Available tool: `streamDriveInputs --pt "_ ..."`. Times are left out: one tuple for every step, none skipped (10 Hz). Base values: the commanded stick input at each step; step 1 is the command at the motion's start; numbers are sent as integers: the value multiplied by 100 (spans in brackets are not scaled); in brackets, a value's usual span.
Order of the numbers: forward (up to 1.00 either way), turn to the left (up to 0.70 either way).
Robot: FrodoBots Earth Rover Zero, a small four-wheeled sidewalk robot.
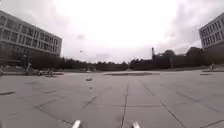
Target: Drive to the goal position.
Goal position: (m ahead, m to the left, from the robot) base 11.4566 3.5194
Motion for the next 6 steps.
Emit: streamDriveInputs --pt "70 0" --pt "70 0" --pt "70 -6" --pt "70 -24" --pt "70 -30" --pt "70 -9"
